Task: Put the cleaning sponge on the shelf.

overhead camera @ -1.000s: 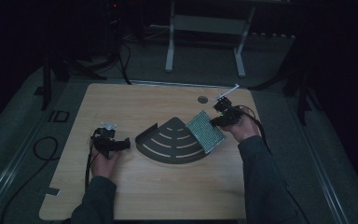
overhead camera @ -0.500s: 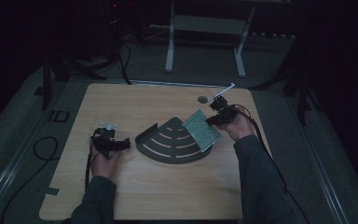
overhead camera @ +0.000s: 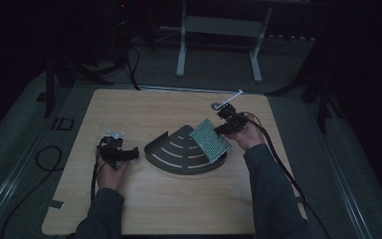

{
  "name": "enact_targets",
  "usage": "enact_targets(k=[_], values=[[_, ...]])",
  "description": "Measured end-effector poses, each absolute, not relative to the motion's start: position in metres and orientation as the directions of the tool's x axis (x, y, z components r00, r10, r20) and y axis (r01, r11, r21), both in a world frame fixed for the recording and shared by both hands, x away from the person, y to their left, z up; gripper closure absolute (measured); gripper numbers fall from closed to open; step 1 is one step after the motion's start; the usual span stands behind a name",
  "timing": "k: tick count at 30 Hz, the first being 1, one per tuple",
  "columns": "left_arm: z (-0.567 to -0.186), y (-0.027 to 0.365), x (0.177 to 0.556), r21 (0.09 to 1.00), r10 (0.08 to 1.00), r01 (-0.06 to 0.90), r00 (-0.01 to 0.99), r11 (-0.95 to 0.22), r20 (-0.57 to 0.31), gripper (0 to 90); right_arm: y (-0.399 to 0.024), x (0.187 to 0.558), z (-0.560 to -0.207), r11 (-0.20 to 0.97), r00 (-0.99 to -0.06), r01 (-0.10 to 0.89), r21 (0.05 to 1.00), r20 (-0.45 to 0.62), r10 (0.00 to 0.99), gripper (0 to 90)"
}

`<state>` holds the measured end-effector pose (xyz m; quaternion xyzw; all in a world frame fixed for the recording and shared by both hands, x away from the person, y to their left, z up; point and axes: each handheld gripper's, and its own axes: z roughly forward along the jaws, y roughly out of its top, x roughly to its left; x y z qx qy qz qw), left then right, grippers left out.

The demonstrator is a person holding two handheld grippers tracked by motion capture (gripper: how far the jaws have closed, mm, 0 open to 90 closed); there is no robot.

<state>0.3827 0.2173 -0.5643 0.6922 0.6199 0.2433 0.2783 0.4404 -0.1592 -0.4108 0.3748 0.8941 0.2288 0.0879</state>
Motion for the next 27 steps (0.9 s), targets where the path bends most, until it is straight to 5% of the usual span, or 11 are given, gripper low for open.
enact_targets(k=[27], values=[[-0.564,0.217,0.383,0.687,0.993,0.723,0.114,-0.078,-0.007,2.2,-0.144,0.447,-0.434,0.657,-0.717,0.618,0.433,-0.032,0.696,89.7]])
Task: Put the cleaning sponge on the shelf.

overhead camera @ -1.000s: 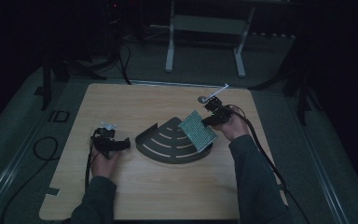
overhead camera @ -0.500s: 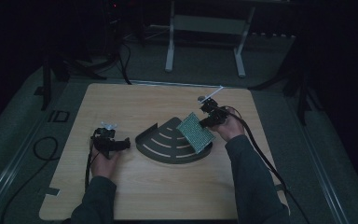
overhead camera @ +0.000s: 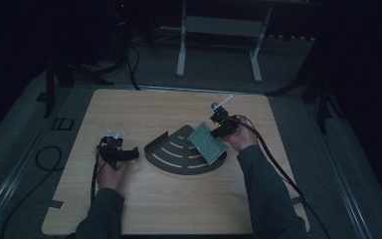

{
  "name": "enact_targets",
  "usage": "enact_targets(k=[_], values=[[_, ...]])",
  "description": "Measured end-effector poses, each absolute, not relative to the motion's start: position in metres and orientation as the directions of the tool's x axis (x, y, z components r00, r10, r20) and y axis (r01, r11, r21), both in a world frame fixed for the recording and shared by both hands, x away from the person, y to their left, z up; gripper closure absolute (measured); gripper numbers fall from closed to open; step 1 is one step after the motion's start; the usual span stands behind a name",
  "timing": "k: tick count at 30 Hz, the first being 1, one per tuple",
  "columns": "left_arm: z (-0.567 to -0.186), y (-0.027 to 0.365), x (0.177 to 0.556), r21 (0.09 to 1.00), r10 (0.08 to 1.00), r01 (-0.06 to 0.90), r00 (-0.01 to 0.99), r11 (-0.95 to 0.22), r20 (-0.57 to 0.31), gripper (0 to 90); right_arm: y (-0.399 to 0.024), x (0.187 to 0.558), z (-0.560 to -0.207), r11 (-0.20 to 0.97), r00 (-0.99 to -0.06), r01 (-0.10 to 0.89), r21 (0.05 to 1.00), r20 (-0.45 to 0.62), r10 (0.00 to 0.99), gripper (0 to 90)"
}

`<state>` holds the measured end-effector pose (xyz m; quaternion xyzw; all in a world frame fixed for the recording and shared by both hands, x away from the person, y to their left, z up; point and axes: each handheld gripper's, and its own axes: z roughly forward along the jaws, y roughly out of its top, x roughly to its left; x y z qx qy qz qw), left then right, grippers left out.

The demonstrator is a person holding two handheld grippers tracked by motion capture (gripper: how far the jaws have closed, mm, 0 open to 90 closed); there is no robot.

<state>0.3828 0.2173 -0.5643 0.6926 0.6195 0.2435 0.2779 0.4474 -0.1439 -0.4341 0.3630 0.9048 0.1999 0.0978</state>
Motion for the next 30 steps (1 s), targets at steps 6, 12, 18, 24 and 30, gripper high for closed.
enact_targets(k=[6,12,18,24,30], values=[[-0.564,0.217,0.383,0.687,0.994,0.723,0.113,-0.077,-0.008,2.2,-0.141,0.446,-0.439,0.666,-0.722,0.615,0.422,-0.039,0.691,89.7],[-0.564,0.217,0.383,0.687,0.994,0.723,0.113,-0.076,-0.009,2.2,-0.138,0.446,-0.444,0.677,-0.725,0.613,0.408,-0.049,0.687,89.7],[-0.564,0.217,0.383,0.687,0.994,0.723,0.113,-0.076,-0.009,2.2,-0.140,0.447,-0.451,0.674,-0.724,0.622,0.399,-0.036,0.689,89.7],[-0.564,0.217,0.383,0.687,0.994,0.723,0.112,-0.075,-0.009,2.2,-0.142,0.446,-0.456,0.683,-0.725,0.617,0.392,-0.056,0.687,89.7],[-0.564,0.217,0.383,0.686,0.994,0.724,0.113,-0.077,-0.008,2.2,-0.139,0.446,-0.459,0.686,-0.724,0.617,0.386,-0.062,0.687,89.7]])
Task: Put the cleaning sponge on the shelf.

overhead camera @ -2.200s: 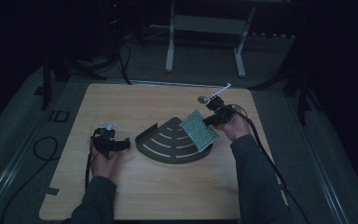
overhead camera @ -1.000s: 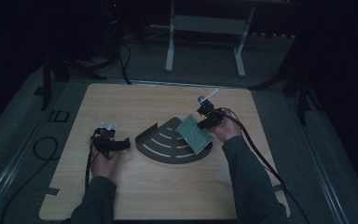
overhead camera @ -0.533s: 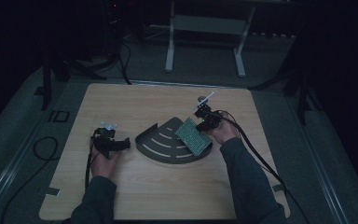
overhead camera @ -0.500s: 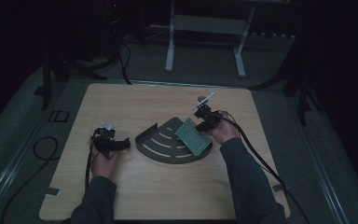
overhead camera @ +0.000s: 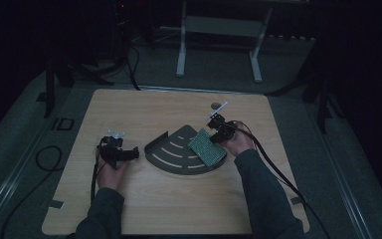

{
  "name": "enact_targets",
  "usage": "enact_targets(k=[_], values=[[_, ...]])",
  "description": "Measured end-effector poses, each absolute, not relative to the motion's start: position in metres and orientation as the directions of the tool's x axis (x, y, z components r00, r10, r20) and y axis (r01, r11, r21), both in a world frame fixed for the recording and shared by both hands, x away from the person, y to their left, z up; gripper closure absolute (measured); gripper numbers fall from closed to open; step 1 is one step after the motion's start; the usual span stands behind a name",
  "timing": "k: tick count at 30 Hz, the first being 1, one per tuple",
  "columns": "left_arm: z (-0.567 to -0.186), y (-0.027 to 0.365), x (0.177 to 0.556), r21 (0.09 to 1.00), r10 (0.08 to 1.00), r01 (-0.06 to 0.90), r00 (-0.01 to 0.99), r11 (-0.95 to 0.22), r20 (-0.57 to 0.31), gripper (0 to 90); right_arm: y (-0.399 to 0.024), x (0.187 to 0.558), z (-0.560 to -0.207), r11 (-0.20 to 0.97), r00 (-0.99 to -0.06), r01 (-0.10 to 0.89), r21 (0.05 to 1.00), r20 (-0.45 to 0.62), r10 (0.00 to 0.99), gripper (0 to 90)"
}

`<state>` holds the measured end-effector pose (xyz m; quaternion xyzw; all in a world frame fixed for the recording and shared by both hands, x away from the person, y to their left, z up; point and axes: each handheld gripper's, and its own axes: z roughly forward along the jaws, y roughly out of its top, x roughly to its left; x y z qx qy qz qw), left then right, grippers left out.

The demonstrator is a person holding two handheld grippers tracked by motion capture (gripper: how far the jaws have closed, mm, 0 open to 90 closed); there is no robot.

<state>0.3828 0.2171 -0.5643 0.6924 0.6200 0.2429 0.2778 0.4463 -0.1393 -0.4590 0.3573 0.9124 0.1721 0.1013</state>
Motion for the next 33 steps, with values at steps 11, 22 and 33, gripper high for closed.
enact_targets(k=[11,22,33], values=[[-0.564,0.217,0.383,0.686,0.993,0.724,0.114,-0.078,-0.008,2.2,-0.137,0.446,-0.463,0.696,-0.722,0.614,0.373,-0.091,0.686,89.7],[-0.564,0.217,0.383,0.686,0.993,0.724,0.114,-0.078,-0.008,2.2,-0.133,0.448,-0.472,0.715,-0.726,0.607,0.348,-0.124,0.677,89.5],[-0.564,0.217,0.383,0.685,0.993,0.724,0.114,-0.078,-0.007,2.2,-0.133,0.450,-0.474,0.729,-0.730,0.595,0.340,-0.150,0.666,89.5]])
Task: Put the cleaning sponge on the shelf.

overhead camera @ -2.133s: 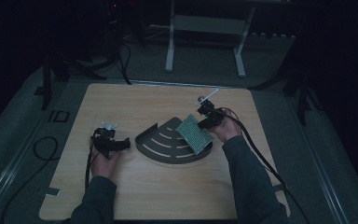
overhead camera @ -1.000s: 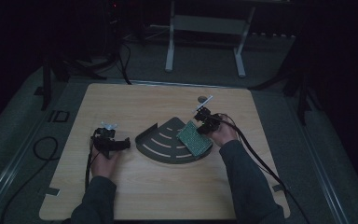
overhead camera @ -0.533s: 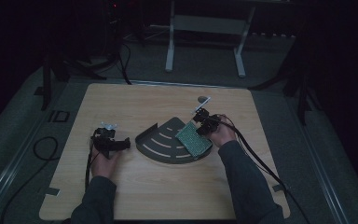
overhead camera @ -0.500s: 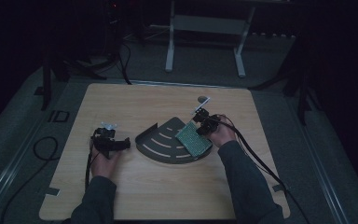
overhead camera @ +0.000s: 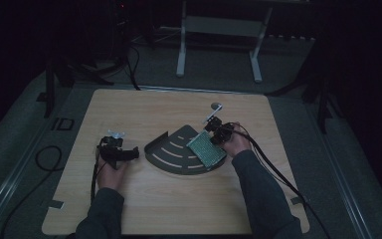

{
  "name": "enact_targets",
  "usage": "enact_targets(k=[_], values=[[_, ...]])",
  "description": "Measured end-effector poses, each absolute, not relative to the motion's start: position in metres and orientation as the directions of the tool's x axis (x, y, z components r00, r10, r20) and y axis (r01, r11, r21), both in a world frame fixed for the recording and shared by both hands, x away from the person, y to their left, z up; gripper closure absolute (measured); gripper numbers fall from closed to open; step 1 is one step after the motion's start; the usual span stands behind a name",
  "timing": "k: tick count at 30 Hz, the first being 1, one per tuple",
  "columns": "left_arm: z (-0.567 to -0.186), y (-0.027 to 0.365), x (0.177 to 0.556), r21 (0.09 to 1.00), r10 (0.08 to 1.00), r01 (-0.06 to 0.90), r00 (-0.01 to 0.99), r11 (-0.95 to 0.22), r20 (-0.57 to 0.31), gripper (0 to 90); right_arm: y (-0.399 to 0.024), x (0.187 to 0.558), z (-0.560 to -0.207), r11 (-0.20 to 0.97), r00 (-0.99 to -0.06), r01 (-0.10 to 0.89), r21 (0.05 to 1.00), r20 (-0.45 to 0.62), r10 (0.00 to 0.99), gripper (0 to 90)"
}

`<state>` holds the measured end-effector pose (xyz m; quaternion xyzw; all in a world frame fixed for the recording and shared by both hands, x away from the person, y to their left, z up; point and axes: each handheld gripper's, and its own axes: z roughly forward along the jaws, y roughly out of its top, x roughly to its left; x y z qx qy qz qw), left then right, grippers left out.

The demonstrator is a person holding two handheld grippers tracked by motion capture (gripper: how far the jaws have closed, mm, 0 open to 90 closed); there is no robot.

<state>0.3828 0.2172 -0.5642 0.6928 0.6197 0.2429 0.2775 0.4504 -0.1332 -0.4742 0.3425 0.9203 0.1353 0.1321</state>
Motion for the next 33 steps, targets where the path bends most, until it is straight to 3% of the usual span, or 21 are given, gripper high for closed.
enact_targets(k=[21,33], values=[[-0.5642,0.2172,0.3828,0.685,0.993,0.724,0.114,-0.078,-0.008,2.2,-0.1324,0.4519,-0.4760,0.731,-0.735,0.591,0.341,-0.146,0.662,88.2],[-0.5642,0.2171,0.3828,0.685,0.993,0.724,0.114,-0.078,-0.008,2.2,-0.1363,0.4471,-0.4673,0.726,-0.733,0.583,0.364,-0.149,0.664,76.1]])
